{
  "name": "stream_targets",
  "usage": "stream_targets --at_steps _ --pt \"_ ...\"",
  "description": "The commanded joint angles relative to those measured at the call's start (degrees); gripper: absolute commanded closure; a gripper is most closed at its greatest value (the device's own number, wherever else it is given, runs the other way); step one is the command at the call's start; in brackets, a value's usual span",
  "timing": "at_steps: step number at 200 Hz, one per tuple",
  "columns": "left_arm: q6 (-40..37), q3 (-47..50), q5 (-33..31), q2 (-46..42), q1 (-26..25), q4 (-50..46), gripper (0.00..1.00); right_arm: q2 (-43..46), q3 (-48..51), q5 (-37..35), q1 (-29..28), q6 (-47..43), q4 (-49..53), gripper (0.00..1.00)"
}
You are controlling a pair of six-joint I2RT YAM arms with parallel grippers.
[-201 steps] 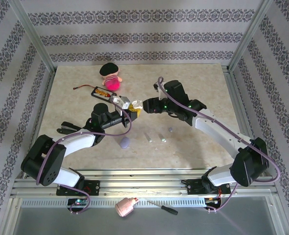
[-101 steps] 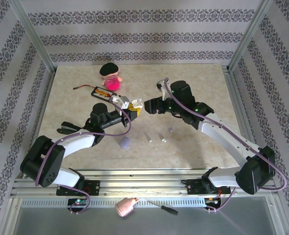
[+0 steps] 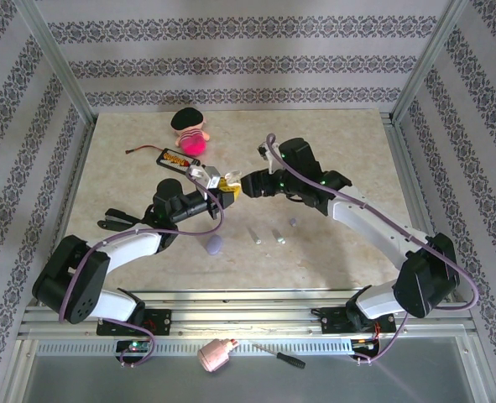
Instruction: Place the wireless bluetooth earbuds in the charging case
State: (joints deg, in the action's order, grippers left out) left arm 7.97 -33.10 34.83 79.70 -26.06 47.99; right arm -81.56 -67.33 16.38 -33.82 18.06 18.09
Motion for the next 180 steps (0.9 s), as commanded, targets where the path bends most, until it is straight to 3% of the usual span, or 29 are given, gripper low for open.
stream_targets --at_steps 1,55,79,118,153,180 --pt "-0.89 0.7 0.59 -2.33 0.61 2.86 1.0 2.04 0.09 -3.35 0.95 0.55 2.12 0.33" --pt "-2.28 0.94 -2.84 -2.47 1.05 1.45 1.0 6.41 3.13 -2.52 1.22 -0.44 -2.32 0.26" --pt "-2.96 1.02 -5.59 -1.72 3.05 2.21 1.0 8.64 6.53 -3.29 1.69 -0.18 -6.17 0.02" --pt "-0.58 -1.0 -8.66 0.59 9.15 5.18 1.0 7.91 9.31 0.19 2.34 2.02 -9.58 0.02" --pt "0.8 -5.52 -11.88 4.04 15.41 4.09 1.0 3.47 8.92 -1.19 -4.27 -6.9 -9.21 0.02" --pt "3.52 -7.31 -12.39 7.02 21.32 6.76 1.0 -3.05 6.33 5.7 -9.23 -13.55 -9.46 0.12"
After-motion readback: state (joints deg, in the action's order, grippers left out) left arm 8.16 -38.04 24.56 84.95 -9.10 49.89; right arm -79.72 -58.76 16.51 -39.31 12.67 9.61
